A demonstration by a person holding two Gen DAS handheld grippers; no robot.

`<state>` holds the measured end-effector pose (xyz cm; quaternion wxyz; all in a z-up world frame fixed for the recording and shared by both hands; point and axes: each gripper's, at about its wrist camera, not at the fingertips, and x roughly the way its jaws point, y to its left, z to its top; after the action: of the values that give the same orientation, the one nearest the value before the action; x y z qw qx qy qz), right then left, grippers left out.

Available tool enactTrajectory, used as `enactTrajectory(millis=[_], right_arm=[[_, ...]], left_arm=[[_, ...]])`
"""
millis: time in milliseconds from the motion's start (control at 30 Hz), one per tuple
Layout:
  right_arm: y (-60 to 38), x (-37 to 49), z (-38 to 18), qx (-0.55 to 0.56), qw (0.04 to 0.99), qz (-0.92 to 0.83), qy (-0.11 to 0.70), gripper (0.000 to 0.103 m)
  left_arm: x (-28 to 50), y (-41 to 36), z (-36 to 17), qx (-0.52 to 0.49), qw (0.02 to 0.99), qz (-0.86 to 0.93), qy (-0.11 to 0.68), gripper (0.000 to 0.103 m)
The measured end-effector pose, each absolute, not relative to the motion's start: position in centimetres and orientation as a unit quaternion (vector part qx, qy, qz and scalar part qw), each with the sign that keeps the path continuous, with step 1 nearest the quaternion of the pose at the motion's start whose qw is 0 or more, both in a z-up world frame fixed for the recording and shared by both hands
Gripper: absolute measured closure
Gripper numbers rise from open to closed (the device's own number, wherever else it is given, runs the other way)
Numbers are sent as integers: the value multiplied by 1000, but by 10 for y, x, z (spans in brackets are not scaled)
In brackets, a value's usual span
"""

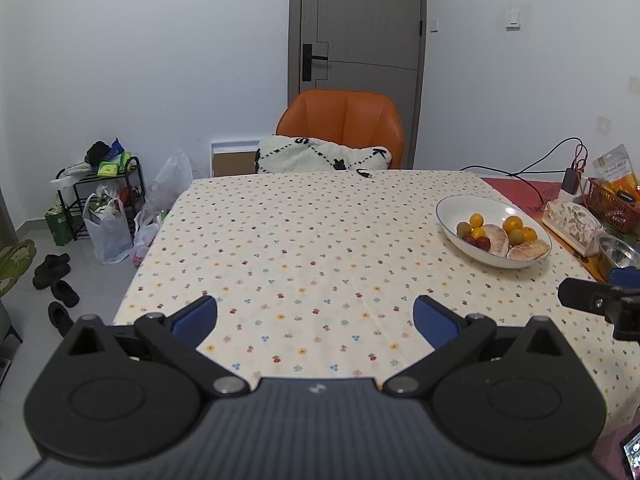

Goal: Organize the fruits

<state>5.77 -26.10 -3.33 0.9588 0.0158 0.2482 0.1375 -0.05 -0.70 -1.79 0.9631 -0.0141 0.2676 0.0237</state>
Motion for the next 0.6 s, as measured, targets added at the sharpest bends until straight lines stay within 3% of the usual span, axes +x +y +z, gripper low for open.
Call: enactTrajectory(millis=[600], right_arm=[[-260, 57, -34, 15, 959, 137, 247, 0]], left_arm=[[-1, -7, -20, -16, 963, 25, 267, 0]])
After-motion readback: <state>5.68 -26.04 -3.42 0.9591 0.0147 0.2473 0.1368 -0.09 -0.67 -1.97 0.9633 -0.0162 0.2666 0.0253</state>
